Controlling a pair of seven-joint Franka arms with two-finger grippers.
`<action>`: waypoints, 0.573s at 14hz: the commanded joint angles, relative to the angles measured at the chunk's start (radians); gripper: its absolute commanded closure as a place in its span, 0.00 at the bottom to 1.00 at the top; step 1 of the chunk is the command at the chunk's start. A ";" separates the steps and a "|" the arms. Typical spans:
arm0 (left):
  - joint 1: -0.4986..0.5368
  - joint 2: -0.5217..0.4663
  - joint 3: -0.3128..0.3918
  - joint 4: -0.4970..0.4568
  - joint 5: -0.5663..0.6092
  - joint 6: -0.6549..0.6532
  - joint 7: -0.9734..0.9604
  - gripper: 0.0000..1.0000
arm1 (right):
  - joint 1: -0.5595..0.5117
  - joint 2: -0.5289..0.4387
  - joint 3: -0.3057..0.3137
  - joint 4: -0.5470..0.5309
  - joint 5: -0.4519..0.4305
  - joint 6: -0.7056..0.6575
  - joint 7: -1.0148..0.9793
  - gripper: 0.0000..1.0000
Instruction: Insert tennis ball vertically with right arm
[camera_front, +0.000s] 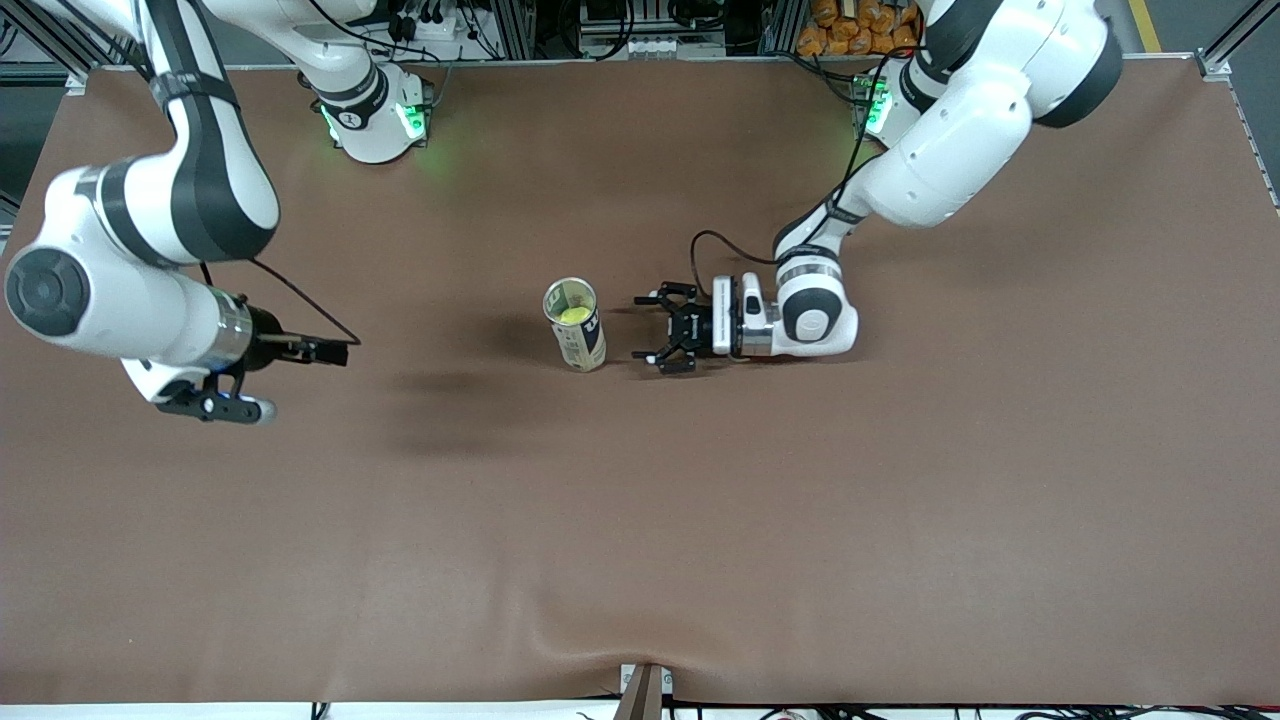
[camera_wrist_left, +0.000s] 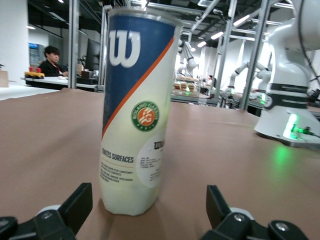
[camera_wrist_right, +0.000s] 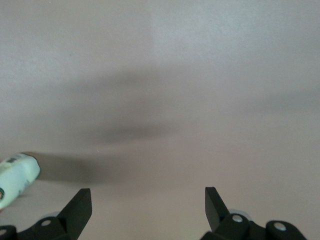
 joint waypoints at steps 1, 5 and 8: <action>0.066 -0.134 -0.007 -0.100 0.101 0.002 -0.007 0.00 | -0.067 -0.103 0.014 -0.092 0.019 0.030 -0.086 0.00; 0.240 -0.217 -0.010 -0.083 0.478 -0.013 -0.246 0.00 | -0.087 -0.190 0.008 -0.079 0.006 0.018 -0.170 0.00; 0.308 -0.238 -0.007 -0.031 0.651 -0.076 -0.363 0.00 | -0.101 -0.201 -0.030 0.001 0.004 -0.058 -0.296 0.00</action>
